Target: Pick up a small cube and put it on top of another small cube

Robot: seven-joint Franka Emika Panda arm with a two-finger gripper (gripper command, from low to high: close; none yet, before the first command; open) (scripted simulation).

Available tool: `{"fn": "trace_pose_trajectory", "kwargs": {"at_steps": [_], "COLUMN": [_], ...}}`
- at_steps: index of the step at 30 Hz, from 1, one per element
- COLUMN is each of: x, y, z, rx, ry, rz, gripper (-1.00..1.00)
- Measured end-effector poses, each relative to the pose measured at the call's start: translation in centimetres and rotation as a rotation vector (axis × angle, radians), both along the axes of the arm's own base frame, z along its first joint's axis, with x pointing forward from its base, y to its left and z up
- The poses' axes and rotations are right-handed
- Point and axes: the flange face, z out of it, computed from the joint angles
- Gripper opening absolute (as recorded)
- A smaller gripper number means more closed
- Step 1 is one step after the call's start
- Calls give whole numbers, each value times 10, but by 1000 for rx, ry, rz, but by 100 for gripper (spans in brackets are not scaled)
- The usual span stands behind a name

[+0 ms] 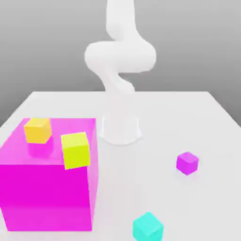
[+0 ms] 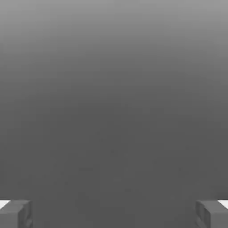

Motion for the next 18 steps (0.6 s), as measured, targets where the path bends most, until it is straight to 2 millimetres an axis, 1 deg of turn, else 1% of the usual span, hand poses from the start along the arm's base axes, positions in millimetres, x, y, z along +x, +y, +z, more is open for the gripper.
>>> {"fn": "trace_pose_trajectory", "kwargs": {"at_steps": [4,7,9,12,14,18], "x": [49,77,92,110,118,125], "y": [9,17,23,33,39,52], "z": [-64,-115,-150,-205,-242,-318], "rx": [-24,-44,-59,-82,-100,-139], "ry": [112,192,244,322,374,477], "rz": [90,153,195,256,297,381], "gripper": [0,0,0,0,0,0]}}
